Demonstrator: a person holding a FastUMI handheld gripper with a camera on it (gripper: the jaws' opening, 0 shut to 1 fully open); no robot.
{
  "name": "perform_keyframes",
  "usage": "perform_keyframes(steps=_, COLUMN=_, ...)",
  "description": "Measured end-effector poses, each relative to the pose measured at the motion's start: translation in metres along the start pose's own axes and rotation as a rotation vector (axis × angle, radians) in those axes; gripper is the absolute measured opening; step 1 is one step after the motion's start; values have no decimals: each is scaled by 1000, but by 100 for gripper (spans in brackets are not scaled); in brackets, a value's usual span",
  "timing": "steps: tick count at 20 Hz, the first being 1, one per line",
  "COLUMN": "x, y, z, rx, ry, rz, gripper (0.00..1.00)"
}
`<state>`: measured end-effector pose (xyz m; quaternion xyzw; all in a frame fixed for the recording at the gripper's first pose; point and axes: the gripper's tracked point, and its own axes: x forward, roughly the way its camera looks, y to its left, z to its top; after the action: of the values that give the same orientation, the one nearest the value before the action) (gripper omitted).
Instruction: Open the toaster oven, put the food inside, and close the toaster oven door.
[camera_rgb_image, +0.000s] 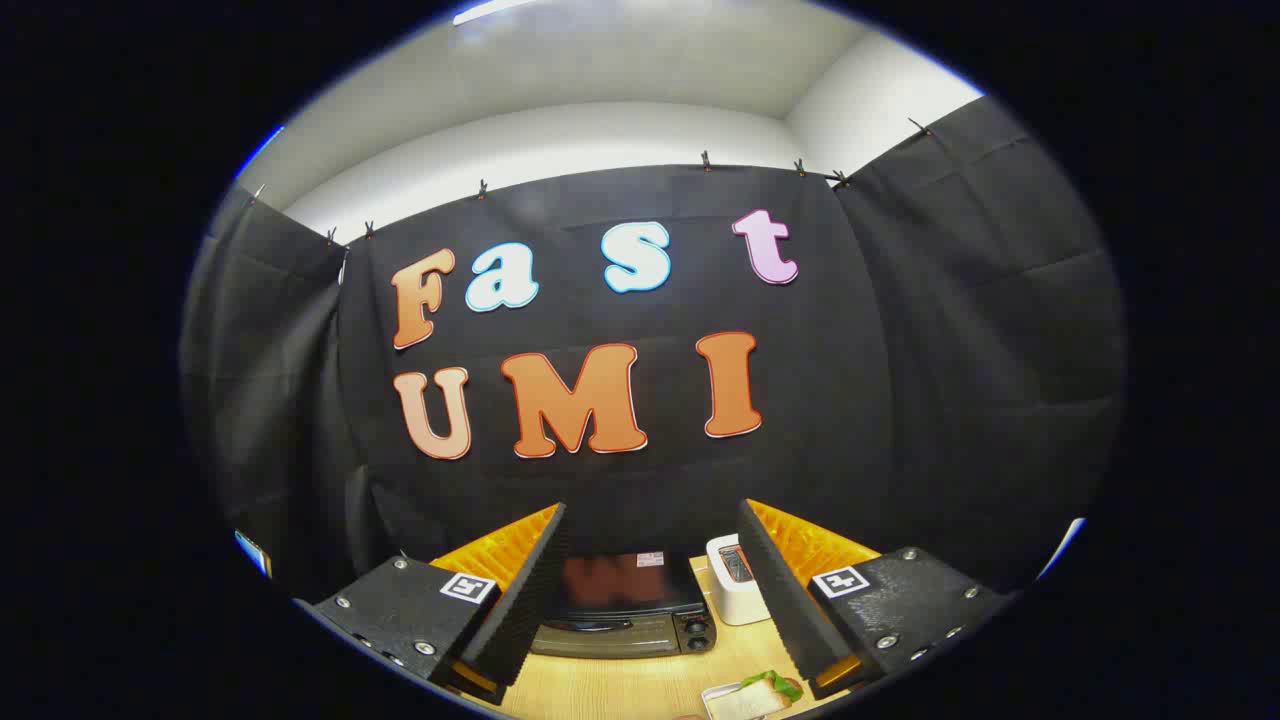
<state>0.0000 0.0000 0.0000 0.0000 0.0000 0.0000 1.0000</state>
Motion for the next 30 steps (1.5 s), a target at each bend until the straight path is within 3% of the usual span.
perform_keyframes(steps=18, x=26, y=3, z=-17, rx=-20, ry=56, rz=-9, gripper=99)
perform_keyframes(steps=30, x=53, y=38, z=-58, rx=-22, ry=112, rz=41, gripper=99)
